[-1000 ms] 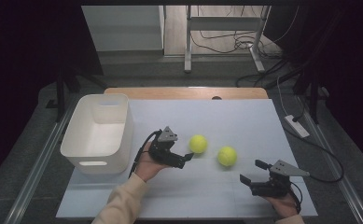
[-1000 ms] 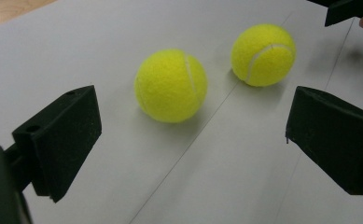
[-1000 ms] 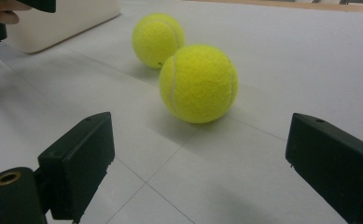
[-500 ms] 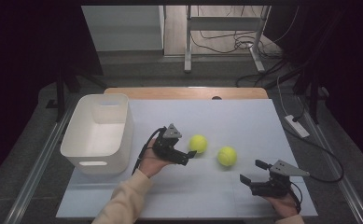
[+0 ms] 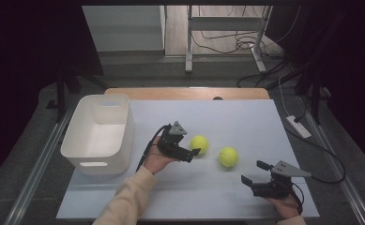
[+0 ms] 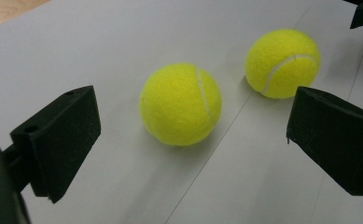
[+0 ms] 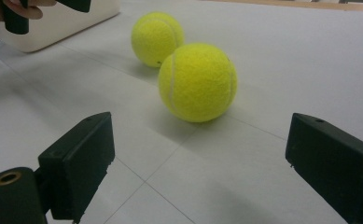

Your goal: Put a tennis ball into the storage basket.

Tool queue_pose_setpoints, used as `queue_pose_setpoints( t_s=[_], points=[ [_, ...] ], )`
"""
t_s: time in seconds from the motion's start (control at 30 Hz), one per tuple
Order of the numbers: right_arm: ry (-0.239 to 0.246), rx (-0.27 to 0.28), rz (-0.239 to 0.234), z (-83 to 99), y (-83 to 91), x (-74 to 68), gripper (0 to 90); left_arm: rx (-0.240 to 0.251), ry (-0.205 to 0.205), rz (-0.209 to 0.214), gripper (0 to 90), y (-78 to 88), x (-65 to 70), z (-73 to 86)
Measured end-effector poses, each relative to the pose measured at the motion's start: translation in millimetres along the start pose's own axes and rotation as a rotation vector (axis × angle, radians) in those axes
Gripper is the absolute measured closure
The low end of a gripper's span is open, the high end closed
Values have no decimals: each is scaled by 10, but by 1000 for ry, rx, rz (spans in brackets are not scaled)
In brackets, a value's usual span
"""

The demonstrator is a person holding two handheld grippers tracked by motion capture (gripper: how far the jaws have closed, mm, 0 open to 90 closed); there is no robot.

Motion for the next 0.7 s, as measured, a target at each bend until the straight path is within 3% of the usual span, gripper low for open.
queue_pose_setpoints(
  t_s=[0.7],
  points=[
    [-3, 4, 0, 3, -1, 12, 82, -45, -7, -6, 17, -220, -14, -88]
  ],
)
Point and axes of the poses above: each handheld gripper's, and its own axes: y roughly backward along the jaws, z roughly out of its underside, x roughly to its right, the point moved 3 cm from there along -y, roughly forward along the jaws, and after that the axes turned 8 degrees about -z, right-handed, at the moved point
